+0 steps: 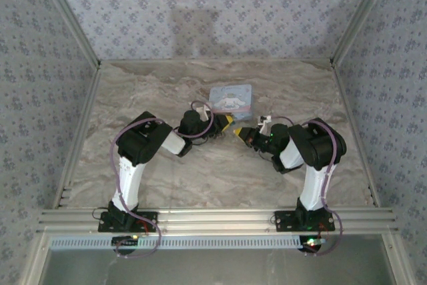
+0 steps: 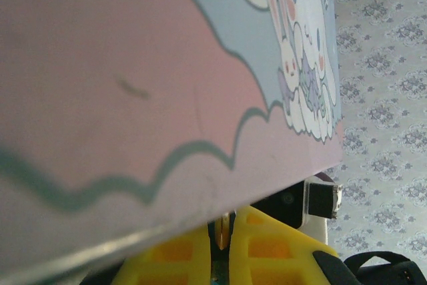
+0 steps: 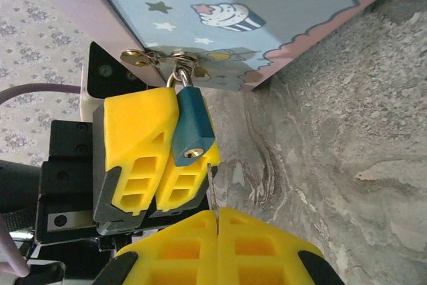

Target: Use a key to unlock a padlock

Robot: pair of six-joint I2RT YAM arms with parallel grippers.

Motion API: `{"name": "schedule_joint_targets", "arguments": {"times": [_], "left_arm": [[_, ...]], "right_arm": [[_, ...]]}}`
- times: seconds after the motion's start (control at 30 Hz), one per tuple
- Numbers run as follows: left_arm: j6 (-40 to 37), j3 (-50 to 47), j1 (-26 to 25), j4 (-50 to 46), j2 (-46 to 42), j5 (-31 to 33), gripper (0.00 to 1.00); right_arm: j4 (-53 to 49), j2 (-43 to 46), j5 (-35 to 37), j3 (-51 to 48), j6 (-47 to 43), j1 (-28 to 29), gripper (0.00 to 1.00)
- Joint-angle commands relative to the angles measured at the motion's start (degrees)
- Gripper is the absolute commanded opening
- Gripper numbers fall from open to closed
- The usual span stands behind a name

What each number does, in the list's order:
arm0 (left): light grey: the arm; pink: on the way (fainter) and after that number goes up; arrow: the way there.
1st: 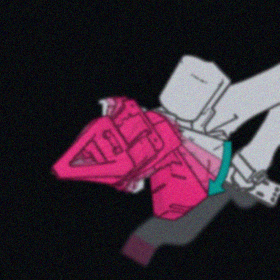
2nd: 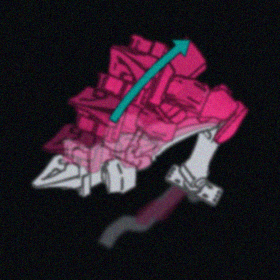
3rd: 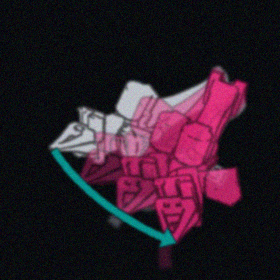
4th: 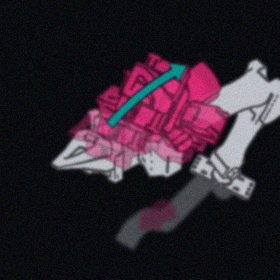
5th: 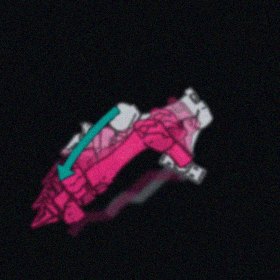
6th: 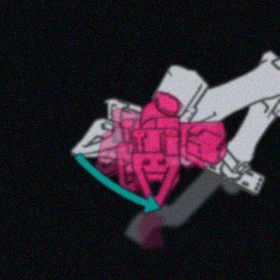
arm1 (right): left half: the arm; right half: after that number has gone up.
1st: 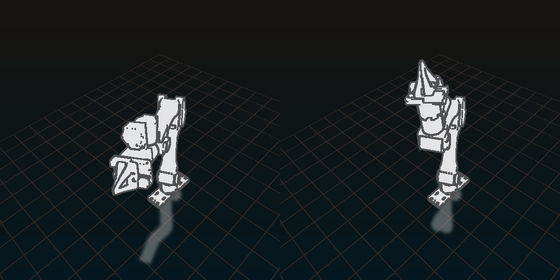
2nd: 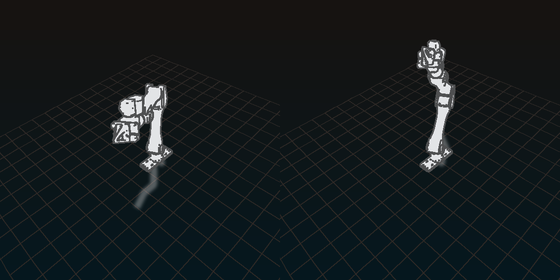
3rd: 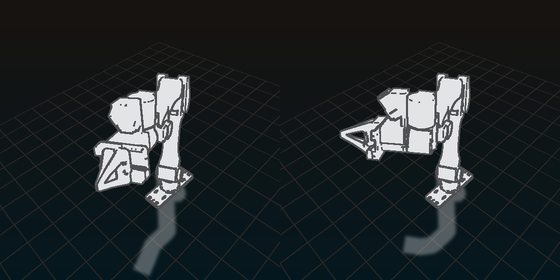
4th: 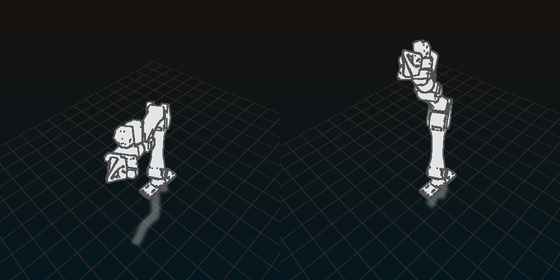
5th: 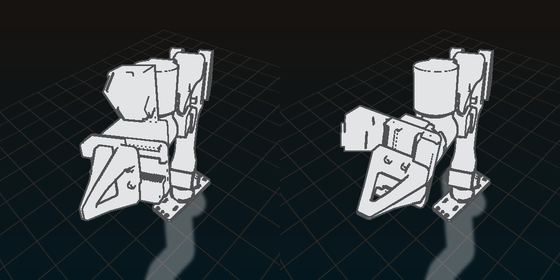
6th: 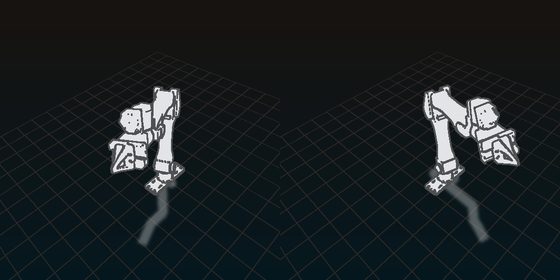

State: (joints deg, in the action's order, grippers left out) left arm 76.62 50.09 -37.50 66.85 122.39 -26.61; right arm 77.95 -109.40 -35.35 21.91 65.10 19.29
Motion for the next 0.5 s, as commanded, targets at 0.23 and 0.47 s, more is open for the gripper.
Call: {"name": "schedule_joint_targets", "arguments": {"times": [0.23,0.47], "left_arm": [[3.8,-1.9,-0.7,-5.4,3.4,-3.0,0.04],[4.2,-1.8,-0.9,-4.9,3.9,-2.9,0.04]], "right_arm": [[1.8,1.5,1.8,0.4,-1.0,0.2,0.00],[1.7,1.7,1.7,1.4,-0.8,0.0,0.00]]}}
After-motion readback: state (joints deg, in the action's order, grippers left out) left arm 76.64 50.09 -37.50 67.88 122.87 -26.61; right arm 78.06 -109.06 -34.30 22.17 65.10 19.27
